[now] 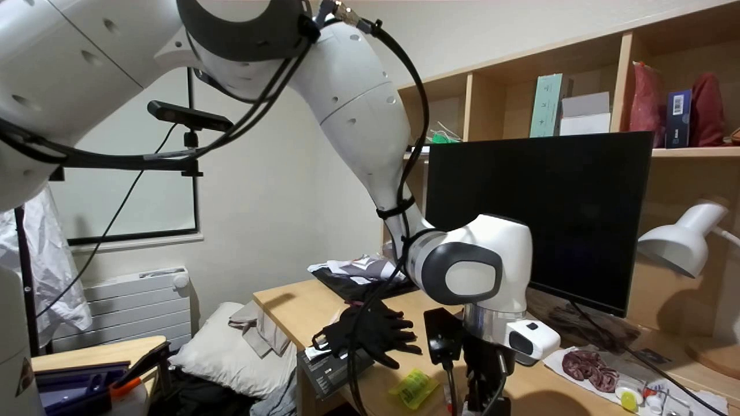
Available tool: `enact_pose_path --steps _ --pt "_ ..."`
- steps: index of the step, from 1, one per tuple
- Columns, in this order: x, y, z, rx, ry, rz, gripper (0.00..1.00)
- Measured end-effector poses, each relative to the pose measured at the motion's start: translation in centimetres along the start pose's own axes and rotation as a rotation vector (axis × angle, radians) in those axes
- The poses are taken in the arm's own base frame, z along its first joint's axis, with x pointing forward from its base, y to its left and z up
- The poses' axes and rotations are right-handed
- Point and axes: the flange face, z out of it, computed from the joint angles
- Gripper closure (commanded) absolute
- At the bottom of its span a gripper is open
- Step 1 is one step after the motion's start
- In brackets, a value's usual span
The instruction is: Put the white tube in the drawer
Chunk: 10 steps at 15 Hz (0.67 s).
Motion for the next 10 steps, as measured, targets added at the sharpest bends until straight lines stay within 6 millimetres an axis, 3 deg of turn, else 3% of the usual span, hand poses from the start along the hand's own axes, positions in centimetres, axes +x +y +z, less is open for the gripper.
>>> enact_pose_path --steps 5,10 --pt "-0.8 0.4 -0.1 0.007 -0.016 -0.008 0.00" --pt "-1.9 2.7 -0.6 0.021 -0.046 0.011 0.00"
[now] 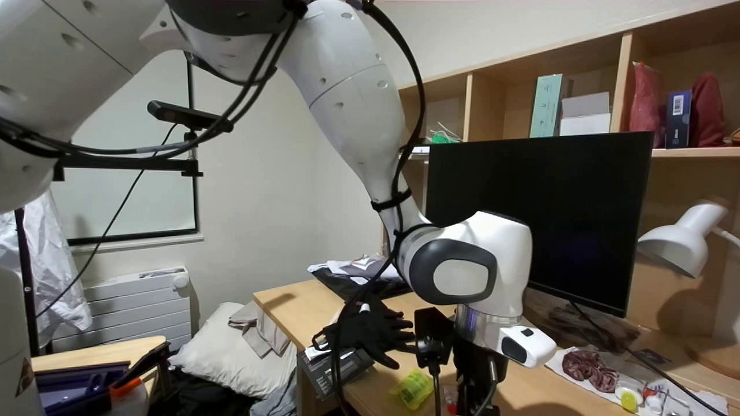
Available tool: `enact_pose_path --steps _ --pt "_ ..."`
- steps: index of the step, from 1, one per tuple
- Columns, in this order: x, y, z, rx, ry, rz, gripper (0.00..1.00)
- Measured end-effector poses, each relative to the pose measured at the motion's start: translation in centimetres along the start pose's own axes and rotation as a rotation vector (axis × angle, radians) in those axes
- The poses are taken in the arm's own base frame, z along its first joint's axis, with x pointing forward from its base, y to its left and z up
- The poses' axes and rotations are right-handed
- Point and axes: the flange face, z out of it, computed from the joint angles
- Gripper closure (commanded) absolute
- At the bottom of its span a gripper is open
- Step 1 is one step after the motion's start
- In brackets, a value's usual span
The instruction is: Put the white tube in the drawer
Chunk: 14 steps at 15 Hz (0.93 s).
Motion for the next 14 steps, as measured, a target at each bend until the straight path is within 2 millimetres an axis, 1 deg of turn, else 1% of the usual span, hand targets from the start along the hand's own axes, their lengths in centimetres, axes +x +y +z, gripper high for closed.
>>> enact_pose_path --steps 3,6,9,14 --pt "-0.2 1.4 -0.7 0.009 -0.005 0.016 0.00" --pt "-0.1 2.2 -0.9 0.013 -0.006 0.021 0.00" --pt "-0.2 2.1 -0.8 0.016 -0.008 -0.002 0.00" --pt "-0.2 1.5 -0.4 0.026 0.016 -0.031 0.00"
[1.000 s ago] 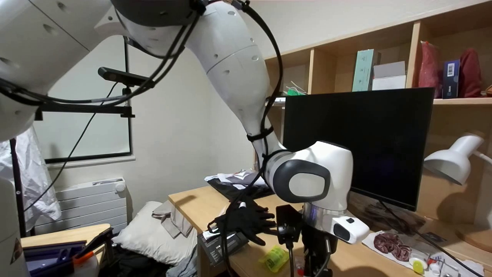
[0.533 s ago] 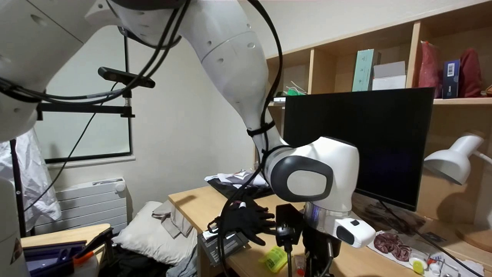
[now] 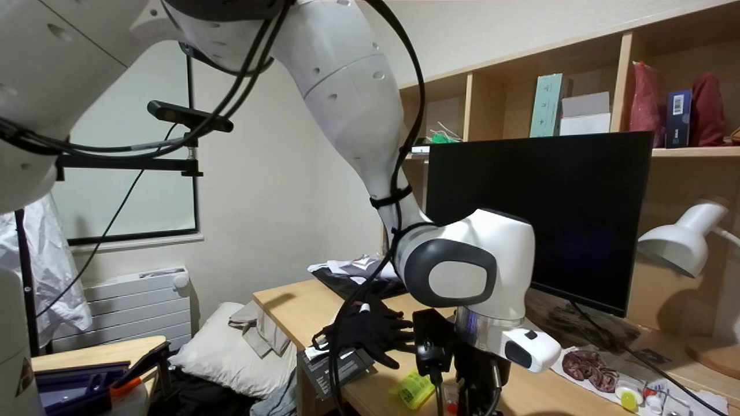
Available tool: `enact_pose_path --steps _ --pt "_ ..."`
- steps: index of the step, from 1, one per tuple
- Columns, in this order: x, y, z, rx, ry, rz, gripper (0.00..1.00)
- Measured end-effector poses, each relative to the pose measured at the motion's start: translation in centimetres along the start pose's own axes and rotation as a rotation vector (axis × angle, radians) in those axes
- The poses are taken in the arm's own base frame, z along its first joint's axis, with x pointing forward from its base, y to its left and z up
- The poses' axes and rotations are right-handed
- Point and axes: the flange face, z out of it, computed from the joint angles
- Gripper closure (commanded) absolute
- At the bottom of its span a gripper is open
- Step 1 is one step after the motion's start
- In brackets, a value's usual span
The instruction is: Put the white tube in the drawer
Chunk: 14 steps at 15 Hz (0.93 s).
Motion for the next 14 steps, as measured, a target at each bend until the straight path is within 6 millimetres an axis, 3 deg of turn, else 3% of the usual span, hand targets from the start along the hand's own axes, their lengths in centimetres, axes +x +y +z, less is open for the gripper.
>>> enact_pose_path --steps 8,9,10,14 --pt "0.4 -0.5 1.3 0.014 0.073 -0.007 0.00" --pt "0.4 -0.5 1.4 0.015 0.075 -0.008 0.25" --pt "0.3 -0.6 1.6 0.016 0.078 -0.010 0.26" --pt "0.3 -1.3 1.7 0.028 0.091 -0.029 0.53"
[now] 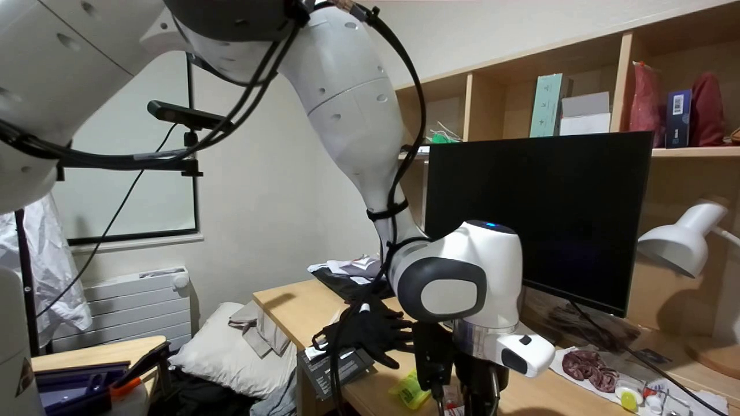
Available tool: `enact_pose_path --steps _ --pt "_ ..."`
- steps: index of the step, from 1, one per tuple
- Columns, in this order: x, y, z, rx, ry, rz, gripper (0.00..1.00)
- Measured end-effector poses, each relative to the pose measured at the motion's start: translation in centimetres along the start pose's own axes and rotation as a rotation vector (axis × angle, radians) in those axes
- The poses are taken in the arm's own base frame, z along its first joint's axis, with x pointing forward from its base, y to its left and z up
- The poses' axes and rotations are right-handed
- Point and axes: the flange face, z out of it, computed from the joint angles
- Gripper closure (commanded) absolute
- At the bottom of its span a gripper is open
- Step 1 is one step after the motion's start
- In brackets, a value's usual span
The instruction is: Put the white tube in the drawer
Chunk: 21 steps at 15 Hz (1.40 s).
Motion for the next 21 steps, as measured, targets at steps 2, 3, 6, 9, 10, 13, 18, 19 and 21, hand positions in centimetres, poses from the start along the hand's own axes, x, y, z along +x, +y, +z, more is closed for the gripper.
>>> enact_pose_path --steps 2,3,6,9,10,13,18,19,21 --pt "-0.1 -0.3 0.0 0.004 -0.001 -0.004 0.67" --pt "-0.1 -0.5 0.0 0.006 -0.001 -0.006 0.74" --pt "-0.2 -0.7 0.0 0.009 -0.002 -0.010 0.90" --pt "-0.2 -0.7 -0.1 0.009 -0.001 -0.009 0.91" --pt "-0.1 -0.7 -0.1 0.009 0.000 -0.010 0.89" --pt "0.2 -0.7 -0.9 0.012 0.010 -0.009 0.89" --pt "0.9 1.9 -6.0 -0.040 -0.010 -0.045 0.83" --pt "0.8 2.9 -7.2 -0.060 -0.018 -0.069 0.83" --pt "0.4 4.2 -9.0 -0.072 -0.023 -0.091 0.83"
